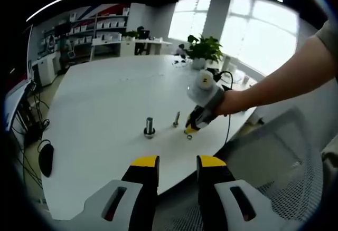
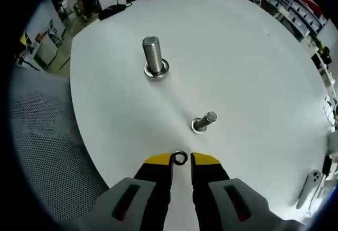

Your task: Place the washer onto the threaded stud by aligning its center hole with the stud, sliding it down to the base, and recovering from edge contact or off-axis alignment until the washer reaches the visible bottom stop.

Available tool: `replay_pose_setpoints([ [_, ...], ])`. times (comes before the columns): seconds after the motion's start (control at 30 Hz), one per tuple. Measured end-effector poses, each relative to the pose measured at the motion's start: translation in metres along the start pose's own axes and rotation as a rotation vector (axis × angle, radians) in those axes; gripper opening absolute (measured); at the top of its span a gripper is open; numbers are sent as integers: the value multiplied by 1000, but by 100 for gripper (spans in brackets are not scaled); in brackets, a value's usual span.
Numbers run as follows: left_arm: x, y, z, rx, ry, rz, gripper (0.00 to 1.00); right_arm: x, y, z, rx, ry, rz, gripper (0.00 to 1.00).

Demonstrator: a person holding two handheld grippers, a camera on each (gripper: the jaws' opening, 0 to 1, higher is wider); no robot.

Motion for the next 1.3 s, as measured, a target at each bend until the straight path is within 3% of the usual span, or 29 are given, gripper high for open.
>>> replay_pose_setpoints([
  [0.2, -1, 0, 0, -3, -5, -6, 26, -5, -4, 1, -1, -24, -5, 16],
  [0.23, -1, 0, 0, -4, -3, -7, 26, -3, -2, 1, 3, -28, 27, 16],
  [0.6, -1, -1, 1, -15, -10, -11, 26, 1, -3, 11, 28, -15, -3, 16],
  [0.83, -1, -1, 1, -16, -7, -8, 25, 12, -4, 15, 56, -17, -90, 16],
  [1.17, 0, -1, 1, -17, -2, -2, 25, 14, -5, 13, 64, 48, -117, 18],
  [1.3, 1, -1, 1, -20, -1, 2, 24, 18, -7, 13, 63, 87, -162, 16],
])
Point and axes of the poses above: the point that each gripper's makers call its tool centre point, and the gripper's own axes: y roughly backward along the fingers, z roughly to its right, x roughly out of its top, the point moved 10 cm from there along y, roughly backward along the fingers, and after that the axes turned 12 degrees about x, right-handed, at the moved point
